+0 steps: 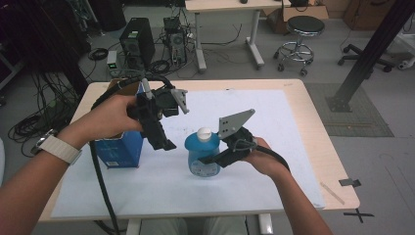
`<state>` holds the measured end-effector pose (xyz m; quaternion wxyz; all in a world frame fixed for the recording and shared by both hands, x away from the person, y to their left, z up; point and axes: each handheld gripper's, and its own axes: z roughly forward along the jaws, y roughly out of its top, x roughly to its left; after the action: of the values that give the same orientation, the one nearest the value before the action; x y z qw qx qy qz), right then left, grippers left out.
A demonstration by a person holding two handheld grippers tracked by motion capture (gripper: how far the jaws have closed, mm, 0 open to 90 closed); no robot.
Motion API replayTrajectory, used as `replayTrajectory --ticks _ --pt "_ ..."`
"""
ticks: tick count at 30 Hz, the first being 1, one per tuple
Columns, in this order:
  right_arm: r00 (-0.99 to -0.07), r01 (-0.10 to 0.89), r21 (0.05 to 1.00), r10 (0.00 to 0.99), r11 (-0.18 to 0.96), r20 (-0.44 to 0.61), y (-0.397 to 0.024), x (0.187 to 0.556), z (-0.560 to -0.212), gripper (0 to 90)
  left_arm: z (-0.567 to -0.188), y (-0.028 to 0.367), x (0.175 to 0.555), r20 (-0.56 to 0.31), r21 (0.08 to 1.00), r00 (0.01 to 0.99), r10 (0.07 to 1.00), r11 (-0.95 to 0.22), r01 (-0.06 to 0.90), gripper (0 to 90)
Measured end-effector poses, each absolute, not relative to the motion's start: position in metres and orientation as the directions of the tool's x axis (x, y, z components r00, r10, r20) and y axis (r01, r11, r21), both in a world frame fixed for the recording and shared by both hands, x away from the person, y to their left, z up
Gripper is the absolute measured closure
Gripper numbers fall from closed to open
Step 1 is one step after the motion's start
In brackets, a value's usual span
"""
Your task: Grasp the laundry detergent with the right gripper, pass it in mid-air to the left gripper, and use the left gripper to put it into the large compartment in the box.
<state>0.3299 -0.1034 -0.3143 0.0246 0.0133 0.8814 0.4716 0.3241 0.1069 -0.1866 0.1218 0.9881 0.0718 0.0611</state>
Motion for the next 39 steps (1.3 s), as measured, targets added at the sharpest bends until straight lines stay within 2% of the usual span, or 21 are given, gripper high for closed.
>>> replayTrajectory --ticks 39 --pt "-0.999 -0.025 0.835 0.002 0.549 -0.032 -0.077 0.331 -0.311 43.9 -0.195 0.077 0.321 0.079 0.222 0.994 0.073 -0.974 0.054 7.6"
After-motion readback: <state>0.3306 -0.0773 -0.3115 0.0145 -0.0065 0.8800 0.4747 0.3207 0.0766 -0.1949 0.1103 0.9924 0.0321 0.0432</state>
